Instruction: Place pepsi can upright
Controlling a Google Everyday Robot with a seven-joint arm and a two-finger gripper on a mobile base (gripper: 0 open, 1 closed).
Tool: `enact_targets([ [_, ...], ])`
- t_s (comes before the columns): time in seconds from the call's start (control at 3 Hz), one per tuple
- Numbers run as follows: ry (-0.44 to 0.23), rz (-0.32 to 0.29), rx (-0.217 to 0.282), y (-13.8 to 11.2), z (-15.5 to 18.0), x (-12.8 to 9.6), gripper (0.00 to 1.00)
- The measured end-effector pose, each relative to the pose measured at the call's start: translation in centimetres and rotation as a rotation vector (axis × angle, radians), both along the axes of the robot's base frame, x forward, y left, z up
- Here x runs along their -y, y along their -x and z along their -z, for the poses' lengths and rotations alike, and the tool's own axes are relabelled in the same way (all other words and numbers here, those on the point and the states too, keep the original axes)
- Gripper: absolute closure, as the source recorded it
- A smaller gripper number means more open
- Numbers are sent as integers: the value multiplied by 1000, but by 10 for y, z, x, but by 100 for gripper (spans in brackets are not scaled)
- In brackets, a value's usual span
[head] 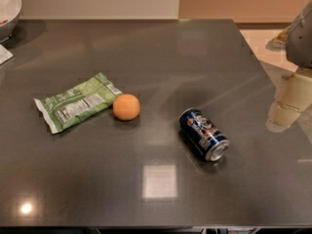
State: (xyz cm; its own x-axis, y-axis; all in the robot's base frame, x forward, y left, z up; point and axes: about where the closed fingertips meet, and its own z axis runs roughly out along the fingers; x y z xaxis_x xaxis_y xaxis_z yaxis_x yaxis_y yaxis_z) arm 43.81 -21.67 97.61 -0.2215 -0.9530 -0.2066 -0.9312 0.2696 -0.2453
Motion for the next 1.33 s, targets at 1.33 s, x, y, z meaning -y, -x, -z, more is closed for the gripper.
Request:
enact_targets([
  [1.33,-28,182,-123,-31,29,-45,0],
])
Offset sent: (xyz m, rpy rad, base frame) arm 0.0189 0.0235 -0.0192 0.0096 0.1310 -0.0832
